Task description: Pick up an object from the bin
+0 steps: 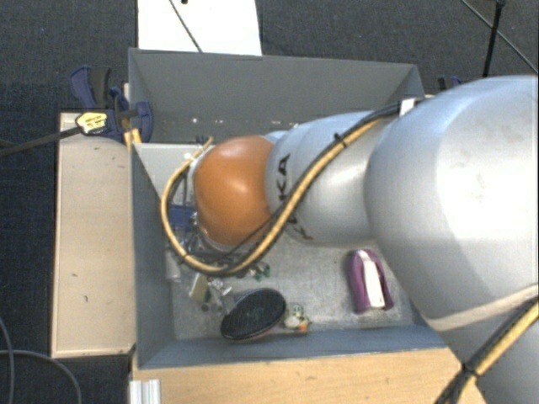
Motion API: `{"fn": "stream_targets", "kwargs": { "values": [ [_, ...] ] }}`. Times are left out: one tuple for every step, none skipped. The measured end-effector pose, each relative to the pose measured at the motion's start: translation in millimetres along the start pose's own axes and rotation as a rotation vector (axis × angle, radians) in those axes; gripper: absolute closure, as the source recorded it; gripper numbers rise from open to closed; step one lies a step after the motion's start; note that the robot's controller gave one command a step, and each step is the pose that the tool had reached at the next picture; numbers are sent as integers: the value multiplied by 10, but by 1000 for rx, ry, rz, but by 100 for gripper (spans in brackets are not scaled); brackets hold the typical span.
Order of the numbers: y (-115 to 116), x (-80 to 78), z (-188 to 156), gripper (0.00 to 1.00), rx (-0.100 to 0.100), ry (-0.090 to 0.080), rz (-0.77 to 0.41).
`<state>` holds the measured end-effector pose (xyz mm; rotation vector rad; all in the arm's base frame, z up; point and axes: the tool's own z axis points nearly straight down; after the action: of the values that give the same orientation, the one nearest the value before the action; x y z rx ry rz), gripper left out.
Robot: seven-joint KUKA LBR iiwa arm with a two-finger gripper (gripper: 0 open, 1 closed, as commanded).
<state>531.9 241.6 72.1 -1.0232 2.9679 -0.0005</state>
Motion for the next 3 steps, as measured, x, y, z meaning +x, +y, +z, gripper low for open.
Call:
{"fn": "stream_targets", "kwargs": {
  "values": [
    [-2,-8,-3,100,1,-5,3],
    [2,-2,-1,0,0,0,6],
    [0,-8,-2,100,1,-5,-3]
  ]
}}
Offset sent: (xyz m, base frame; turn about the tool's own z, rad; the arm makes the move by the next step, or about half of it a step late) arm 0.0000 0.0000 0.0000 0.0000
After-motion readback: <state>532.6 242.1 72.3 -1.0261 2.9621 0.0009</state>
